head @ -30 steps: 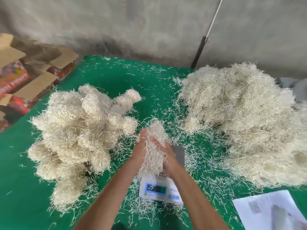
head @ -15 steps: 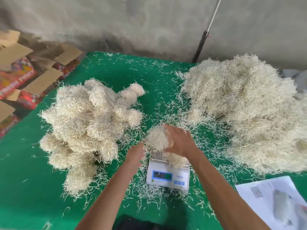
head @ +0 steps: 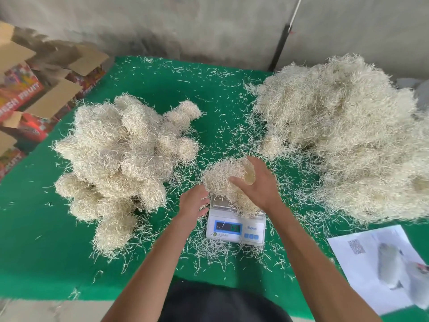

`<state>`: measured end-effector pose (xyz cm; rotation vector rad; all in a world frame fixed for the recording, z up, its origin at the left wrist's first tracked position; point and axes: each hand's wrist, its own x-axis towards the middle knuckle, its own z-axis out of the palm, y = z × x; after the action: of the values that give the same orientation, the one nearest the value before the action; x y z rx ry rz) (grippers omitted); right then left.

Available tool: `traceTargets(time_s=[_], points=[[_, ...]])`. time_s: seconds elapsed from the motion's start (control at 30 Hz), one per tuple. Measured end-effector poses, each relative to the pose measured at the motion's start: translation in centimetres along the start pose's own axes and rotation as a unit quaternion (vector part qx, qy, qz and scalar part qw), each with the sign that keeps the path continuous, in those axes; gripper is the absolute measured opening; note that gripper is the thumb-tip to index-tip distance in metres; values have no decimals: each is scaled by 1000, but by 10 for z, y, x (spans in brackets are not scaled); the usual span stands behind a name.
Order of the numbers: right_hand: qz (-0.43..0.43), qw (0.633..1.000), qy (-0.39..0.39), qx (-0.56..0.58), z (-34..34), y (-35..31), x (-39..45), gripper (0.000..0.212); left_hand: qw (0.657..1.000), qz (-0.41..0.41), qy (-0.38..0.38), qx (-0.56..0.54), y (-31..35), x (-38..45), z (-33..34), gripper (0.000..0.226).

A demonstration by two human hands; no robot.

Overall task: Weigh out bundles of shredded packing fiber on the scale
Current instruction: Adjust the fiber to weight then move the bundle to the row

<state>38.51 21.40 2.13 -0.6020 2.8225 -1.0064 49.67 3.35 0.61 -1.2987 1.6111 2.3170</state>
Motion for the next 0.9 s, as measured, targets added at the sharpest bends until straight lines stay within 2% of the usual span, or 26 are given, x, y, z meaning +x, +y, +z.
traceTargets(time_s=[0.17,0.3,0.37,0.57,0.8,0.9], points=[[39,997,38,49,1,-3,-1,102,999,-8,31,-8,1,7,9,35],[61,995,49,62,-1,3,-5,102,997,1,80,-22,-2,18,10,26],[63,995,51,61,-1,7,-8,101,995,3,102,-24,-5,25,8,33],[64,994,62,64,0,11,-14,101,994,-16,101,-38,-9,25,5,35],[94,989,89,77,-2,16,-10,97,994,7,109,-32,-3,25,9,20],[138,982,107,79,2,19,-6,92,993,27,109,-37,4,25,14,58]])
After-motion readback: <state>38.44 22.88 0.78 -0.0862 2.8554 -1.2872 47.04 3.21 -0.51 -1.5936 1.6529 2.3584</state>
